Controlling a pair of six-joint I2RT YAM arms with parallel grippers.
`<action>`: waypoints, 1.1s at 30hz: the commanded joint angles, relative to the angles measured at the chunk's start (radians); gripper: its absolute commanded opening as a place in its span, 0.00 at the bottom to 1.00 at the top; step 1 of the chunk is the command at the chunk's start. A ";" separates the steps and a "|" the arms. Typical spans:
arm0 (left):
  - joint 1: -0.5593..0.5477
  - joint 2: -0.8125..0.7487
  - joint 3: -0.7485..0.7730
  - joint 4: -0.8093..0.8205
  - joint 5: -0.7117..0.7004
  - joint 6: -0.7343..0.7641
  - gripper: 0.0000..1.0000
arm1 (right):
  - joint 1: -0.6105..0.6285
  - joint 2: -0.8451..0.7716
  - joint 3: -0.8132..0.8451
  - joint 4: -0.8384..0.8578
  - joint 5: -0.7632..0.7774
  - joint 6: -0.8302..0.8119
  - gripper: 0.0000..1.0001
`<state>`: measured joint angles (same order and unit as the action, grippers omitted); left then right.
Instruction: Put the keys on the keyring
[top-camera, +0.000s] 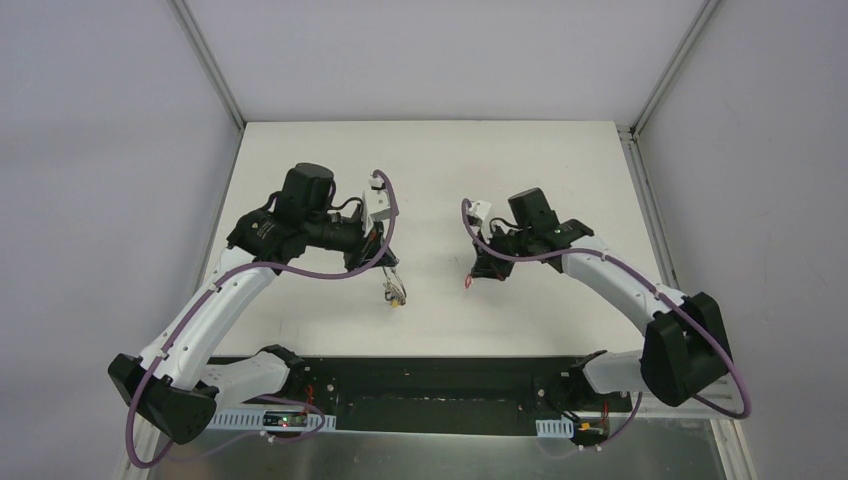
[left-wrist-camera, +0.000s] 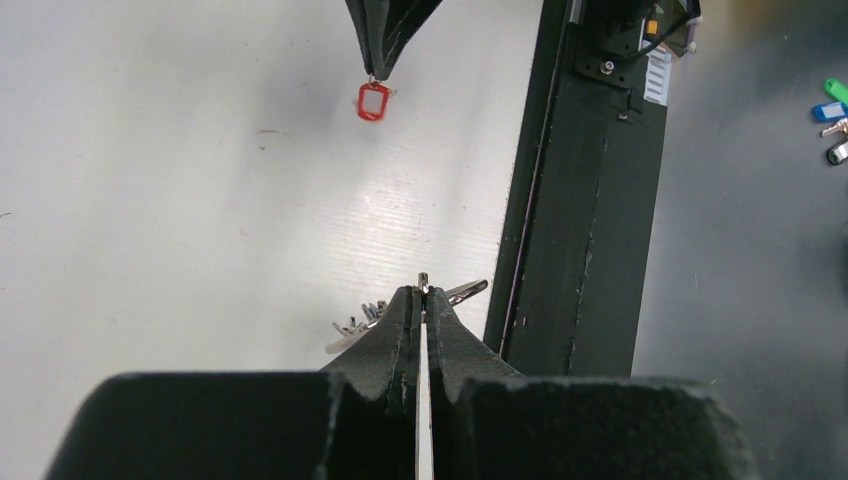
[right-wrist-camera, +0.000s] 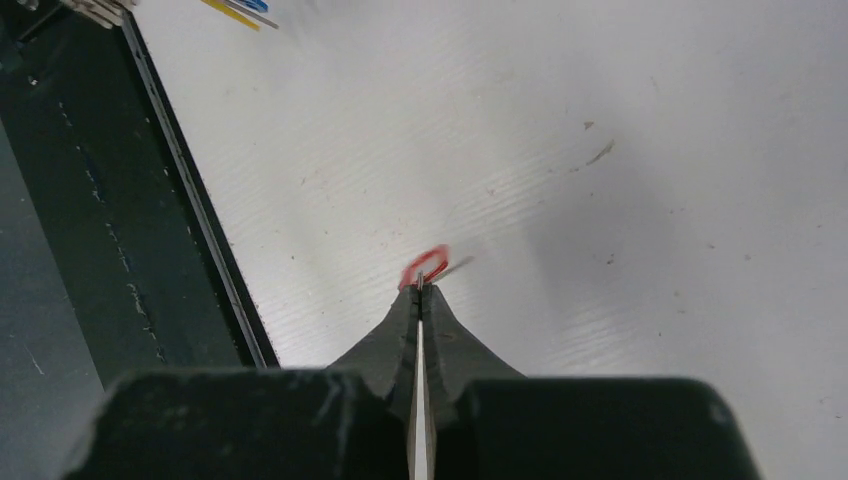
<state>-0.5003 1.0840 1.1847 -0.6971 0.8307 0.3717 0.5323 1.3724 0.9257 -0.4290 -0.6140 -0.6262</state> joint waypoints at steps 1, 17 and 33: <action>0.002 -0.009 0.008 0.082 0.007 -0.063 0.00 | -0.013 -0.083 0.042 0.034 -0.091 -0.042 0.00; 0.002 0.079 0.101 0.223 -0.003 -0.322 0.00 | -0.013 -0.171 0.273 0.031 -0.226 -0.010 0.00; -0.001 0.227 0.167 0.394 0.180 -0.668 0.00 | 0.011 -0.203 0.380 -0.158 -0.244 -0.112 0.00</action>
<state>-0.5003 1.2778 1.3159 -0.4511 0.8726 -0.1066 0.5343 1.2049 1.2671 -0.5449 -0.8089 -0.6994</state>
